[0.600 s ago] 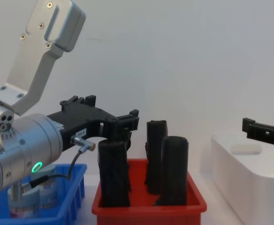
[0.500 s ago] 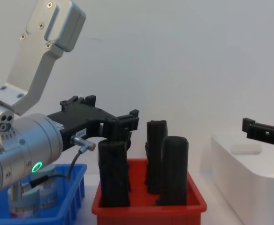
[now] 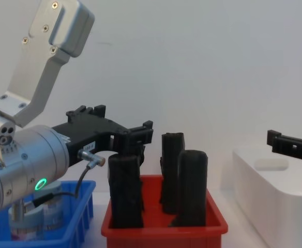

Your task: Pick the cotton swabs from the blue box and place them into the white box.

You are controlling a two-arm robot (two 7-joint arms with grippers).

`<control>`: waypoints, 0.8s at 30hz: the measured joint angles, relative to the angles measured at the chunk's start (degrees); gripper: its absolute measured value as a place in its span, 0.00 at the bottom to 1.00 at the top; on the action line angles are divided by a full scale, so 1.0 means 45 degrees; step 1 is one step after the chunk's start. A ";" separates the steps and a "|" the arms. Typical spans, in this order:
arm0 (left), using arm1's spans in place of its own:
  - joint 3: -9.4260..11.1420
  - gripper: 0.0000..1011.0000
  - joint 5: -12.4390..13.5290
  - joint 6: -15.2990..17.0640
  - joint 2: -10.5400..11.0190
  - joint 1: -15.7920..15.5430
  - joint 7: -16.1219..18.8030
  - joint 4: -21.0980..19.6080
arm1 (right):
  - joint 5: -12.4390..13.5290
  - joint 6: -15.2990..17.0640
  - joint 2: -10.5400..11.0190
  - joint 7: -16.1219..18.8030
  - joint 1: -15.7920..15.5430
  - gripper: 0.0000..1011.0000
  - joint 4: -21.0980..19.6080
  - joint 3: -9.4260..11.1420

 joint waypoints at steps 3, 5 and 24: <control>0.0000 0.99 0.0000 0.0000 0.0001 0.0000 0.0000 0.0000 | -0.0001 0.0000 -0.0001 0.0000 0.0000 0.99 0.0000 0.0000; 0.0000 0.99 0.0000 0.0000 0.0001 0.0000 0.0000 0.0000 | -0.0001 0.0000 -0.0001 0.0000 0.0001 0.99 0.0000 0.0000; 0.0000 0.99 0.0000 0.0000 0.0001 0.0000 0.0000 0.0000 | 0.0000 0.0000 0.0000 0.0000 0.0000 0.99 0.0000 0.0000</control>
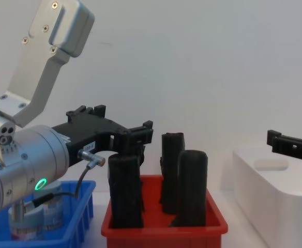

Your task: Pick the cotton swabs from the blue box and place them into the white box.

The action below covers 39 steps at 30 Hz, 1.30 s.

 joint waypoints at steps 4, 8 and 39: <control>0.0000 0.99 0.0000 0.0000 0.0000 0.0000 0.0000 0.0000 | 0.0000 0.0000 0.0000 0.0000 0.0000 0.99 0.0000 0.0000; 0.0000 0.99 0.0000 0.0000 0.0000 0.0000 0.0000 0.0000 | 0.0000 0.0000 -0.0001 0.0000 0.0000 0.99 -0.0001 0.0000; -0.0001 0.99 0.0000 0.0000 0.0000 0.0000 0.0000 0.0000 | 0.0000 0.0000 0.0000 0.0001 0.0000 0.99 0.0000 0.0000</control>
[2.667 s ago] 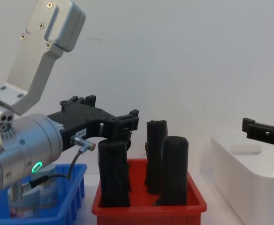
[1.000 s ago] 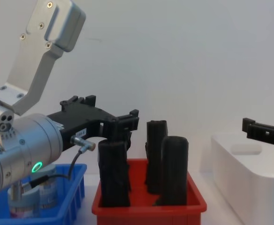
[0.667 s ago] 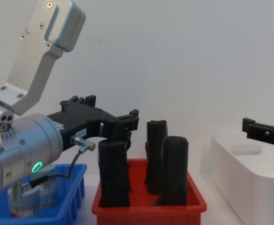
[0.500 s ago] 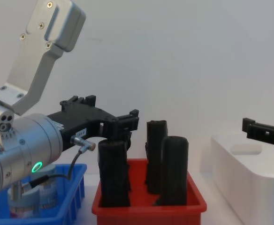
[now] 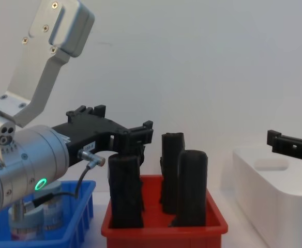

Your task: Pick the cotton swabs from the blue box and place them into the white box.

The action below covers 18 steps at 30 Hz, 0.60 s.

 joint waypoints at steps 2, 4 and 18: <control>0.0000 0.99 0.0000 0.0000 0.0000 0.0000 0.0000 0.0000 | 0.0000 0.0000 -0.0001 0.0000 0.0000 0.99 0.0000 0.0000; 0.0000 0.99 0.0000 0.0000 0.0000 0.0000 0.0000 0.0000 | 0.0000 0.0000 0.0000 0.0000 0.0000 0.99 0.0000 0.0000; 0.0001 0.99 0.0000 0.0000 -0.0001 0.0000 0.0000 0.0000 | 0.0000 0.0000 0.0000 0.0000 0.0000 0.99 0.0000 0.0000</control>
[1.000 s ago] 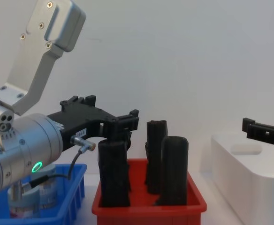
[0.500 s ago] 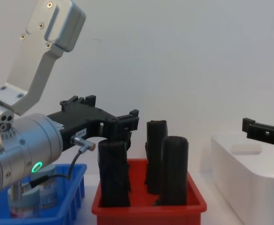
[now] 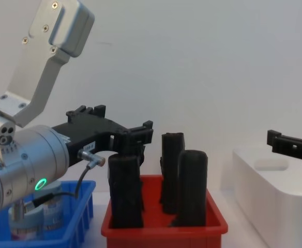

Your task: Pick the cotton swabs from the blue box and place them into the white box.

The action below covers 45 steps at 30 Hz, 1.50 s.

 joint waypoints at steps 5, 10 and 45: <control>-0.0001 0.99 -0.0001 0.0000 0.0001 0.0000 0.0000 0.0000 | 0.0000 -0.0001 0.0000 0.0000 0.0000 0.99 0.0000 0.0000; 0.0000 0.99 0.0000 0.0000 0.0001 0.0000 0.0000 0.0000 | 0.0000 -0.0001 0.0000 0.0000 0.0000 0.99 0.0000 0.0000; 0.0000 0.99 -0.0001 0.0000 0.0001 -0.0001 0.0000 0.0000 | -0.0188 0.3353 -0.0048 0.3513 0.1842 0.99 0.0825 -0.0064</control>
